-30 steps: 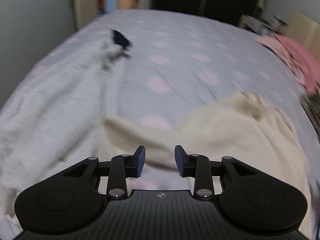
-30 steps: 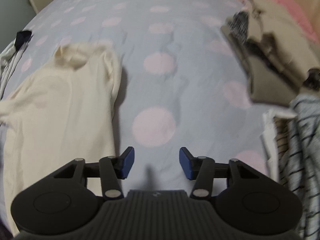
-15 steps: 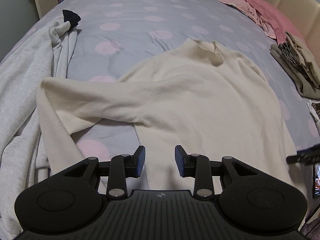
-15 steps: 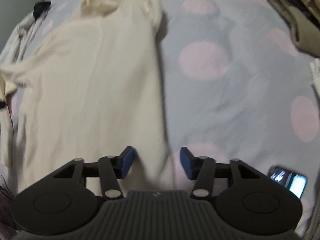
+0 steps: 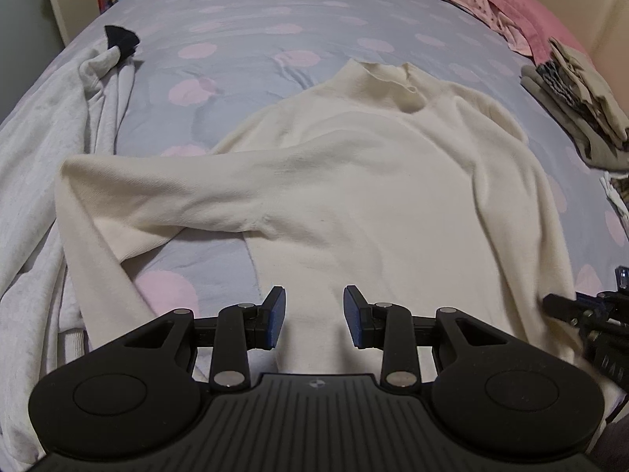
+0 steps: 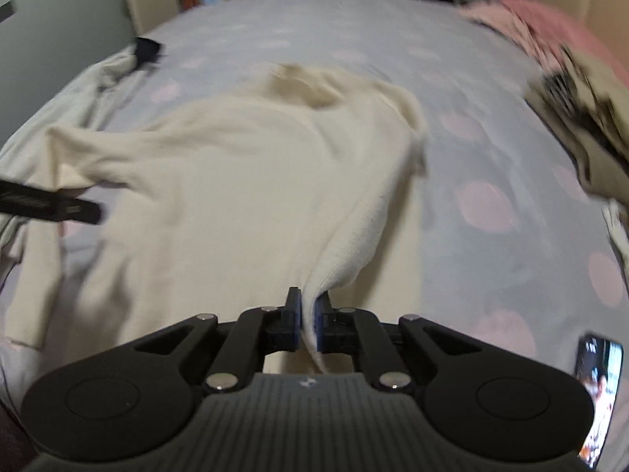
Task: Fold clothes
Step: 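Smooth the sweater body flat with the right tool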
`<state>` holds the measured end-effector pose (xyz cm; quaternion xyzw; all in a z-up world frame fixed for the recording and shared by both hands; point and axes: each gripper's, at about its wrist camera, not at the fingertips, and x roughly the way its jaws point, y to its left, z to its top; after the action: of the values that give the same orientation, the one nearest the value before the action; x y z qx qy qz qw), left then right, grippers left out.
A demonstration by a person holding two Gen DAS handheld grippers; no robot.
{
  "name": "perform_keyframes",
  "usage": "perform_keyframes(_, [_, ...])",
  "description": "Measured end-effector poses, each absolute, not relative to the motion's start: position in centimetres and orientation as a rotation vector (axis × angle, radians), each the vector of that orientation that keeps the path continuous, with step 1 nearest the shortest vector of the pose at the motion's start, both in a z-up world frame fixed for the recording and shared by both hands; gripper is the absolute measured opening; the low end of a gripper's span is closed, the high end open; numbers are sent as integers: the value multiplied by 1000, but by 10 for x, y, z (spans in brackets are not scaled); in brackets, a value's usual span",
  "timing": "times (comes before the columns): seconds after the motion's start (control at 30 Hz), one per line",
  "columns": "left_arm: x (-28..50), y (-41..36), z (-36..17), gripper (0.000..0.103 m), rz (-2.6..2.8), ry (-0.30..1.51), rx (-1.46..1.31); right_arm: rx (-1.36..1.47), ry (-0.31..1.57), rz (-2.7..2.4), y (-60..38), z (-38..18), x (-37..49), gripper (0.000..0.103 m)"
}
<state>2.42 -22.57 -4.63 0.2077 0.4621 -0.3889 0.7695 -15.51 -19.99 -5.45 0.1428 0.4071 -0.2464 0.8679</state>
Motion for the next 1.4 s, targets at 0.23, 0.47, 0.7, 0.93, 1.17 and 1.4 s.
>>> perform_keyframes(0.23, [19, -227, -48, 30, -860, 994, 476, 182, 929, -382, -168, -65, -128, 13])
perform_keyframes(0.47, [32, -218, -51, 30, -822, 1027, 446, 306, 915, -356, -204, -38, -145, 36])
perform_keyframes(0.7, [38, -221, -45, 30, -828, 1033, 415, 522, 860, -415, -279, 2, -171, 41])
perform_keyframes(0.93, [36, -227, -49, 30, -835, 1030, 443, 620, 886, -527, -342, -16, -177, 40])
perform_keyframes(1.17, [40, -228, -57, 30, -813, 1041, 451, 714, 1023, -522, -346, -79, -173, 39])
perform_keyframes(1.4, [45, -224, -60, 30, -792, 1050, 446, 739, 1043, -518, -334, -95, -167, 5])
